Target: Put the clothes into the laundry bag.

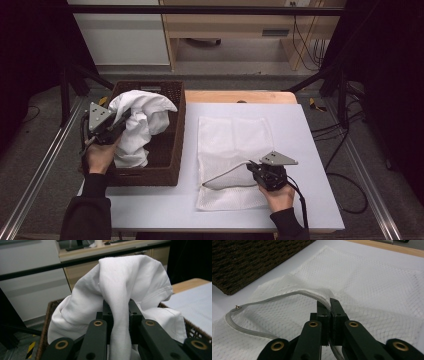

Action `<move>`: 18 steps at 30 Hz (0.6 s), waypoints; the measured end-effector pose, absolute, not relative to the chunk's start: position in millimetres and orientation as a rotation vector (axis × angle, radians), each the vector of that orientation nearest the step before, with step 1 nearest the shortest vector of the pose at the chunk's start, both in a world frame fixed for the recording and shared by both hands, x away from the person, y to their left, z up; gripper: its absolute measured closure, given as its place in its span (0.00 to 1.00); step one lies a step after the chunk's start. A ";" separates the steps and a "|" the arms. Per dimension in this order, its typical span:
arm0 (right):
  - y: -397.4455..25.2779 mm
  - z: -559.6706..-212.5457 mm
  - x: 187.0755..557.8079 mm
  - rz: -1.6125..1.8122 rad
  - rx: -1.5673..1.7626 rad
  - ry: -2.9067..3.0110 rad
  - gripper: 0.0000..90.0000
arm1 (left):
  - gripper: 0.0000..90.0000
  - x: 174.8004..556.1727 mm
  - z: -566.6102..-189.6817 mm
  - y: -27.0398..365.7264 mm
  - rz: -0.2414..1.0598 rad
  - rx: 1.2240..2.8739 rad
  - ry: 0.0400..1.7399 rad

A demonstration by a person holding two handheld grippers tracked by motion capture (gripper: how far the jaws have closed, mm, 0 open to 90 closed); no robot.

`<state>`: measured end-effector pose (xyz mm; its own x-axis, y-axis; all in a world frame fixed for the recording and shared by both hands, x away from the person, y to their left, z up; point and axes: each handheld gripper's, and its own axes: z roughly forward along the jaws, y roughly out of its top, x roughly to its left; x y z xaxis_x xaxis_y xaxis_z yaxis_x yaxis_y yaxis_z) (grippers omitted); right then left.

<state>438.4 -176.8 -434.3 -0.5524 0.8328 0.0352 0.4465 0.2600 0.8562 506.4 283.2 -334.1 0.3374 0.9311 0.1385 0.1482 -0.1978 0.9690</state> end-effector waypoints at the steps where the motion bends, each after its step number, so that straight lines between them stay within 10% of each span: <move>1: -176.6 -434.2 438.4 1.221 1.164 2.109 0.98 | 0.89 504.4 -329.5 282.8 0.992 1.589 0.990; 18: -176.2 -433.7 438.0 1.224 1.164 2.110 0.98 | 0.89 479.7 -274.0 262.6 1.027 1.450 0.856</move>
<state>438.0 -176.2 -433.7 -0.5518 0.8330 0.0396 0.4480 0.2561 0.8566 479.7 262.6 -274.0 0.3610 0.9230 0.1332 -0.0359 -0.1290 0.9910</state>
